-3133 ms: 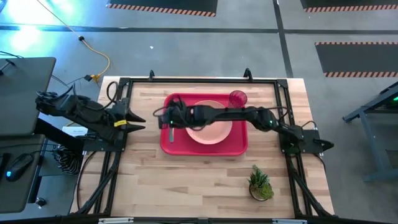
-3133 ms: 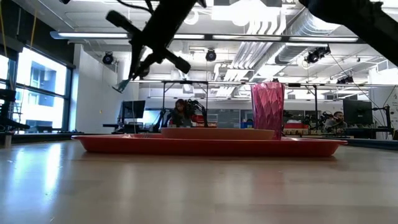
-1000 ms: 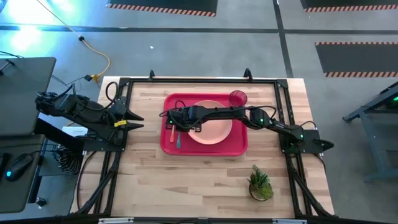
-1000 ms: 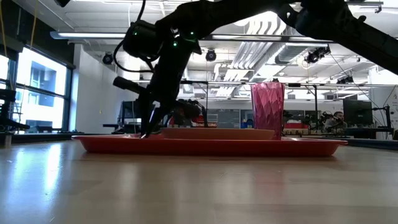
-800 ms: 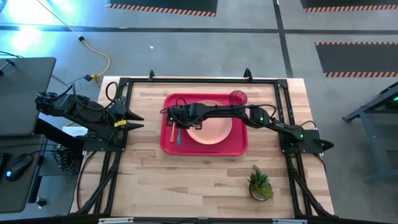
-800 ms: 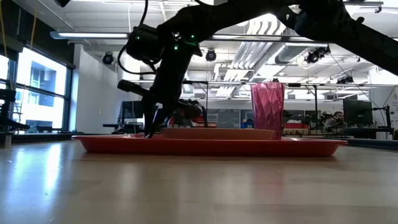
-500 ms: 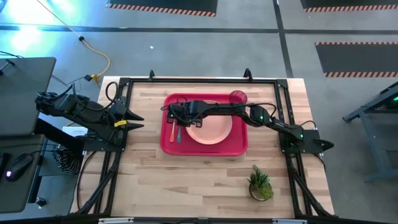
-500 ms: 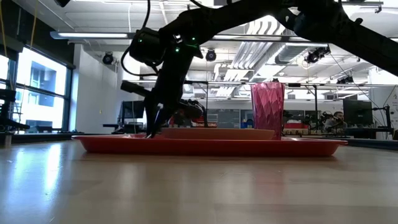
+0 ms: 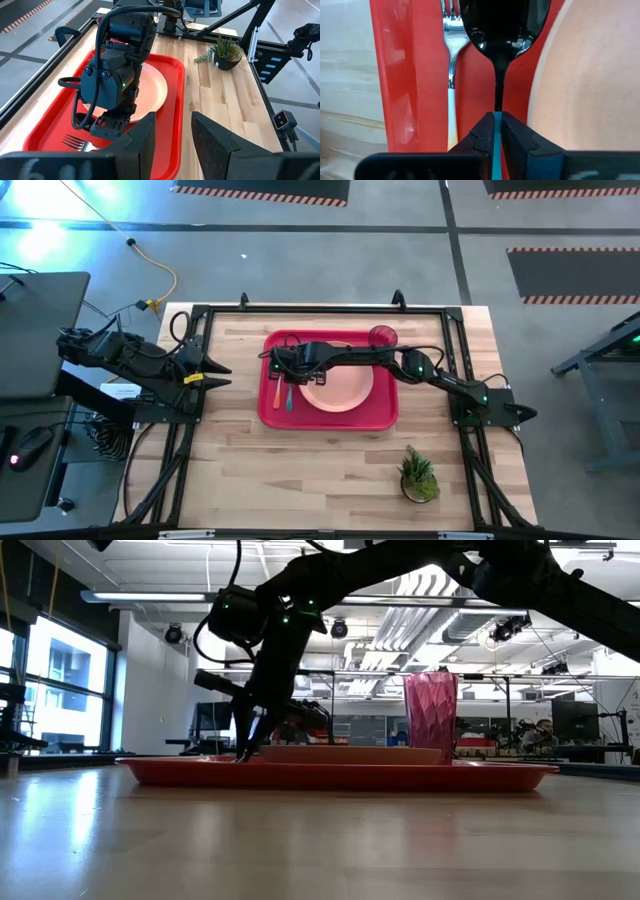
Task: Pick and place plate/cup/fork/spoon on tray
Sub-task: Put the spoon on the tray to the right of the fork
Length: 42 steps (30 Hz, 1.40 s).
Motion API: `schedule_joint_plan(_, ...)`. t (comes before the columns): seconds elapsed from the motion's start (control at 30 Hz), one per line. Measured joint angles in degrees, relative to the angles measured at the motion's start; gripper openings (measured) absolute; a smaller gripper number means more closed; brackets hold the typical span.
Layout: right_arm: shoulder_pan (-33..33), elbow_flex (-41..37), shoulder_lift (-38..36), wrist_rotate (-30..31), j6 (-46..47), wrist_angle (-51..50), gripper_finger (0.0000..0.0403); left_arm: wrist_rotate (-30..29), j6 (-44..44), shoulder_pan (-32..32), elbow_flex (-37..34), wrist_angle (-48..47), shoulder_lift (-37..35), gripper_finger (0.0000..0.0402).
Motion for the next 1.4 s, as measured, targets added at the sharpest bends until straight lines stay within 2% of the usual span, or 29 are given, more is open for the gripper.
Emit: schedule_joint_plan(1.4, 0.0, 0.0, 0.0, 0.6, 0.0, 0.6, 0.0022, 0.0, 0.0, 0.0, 0.0, 0.0, 0.0, 0.0115)
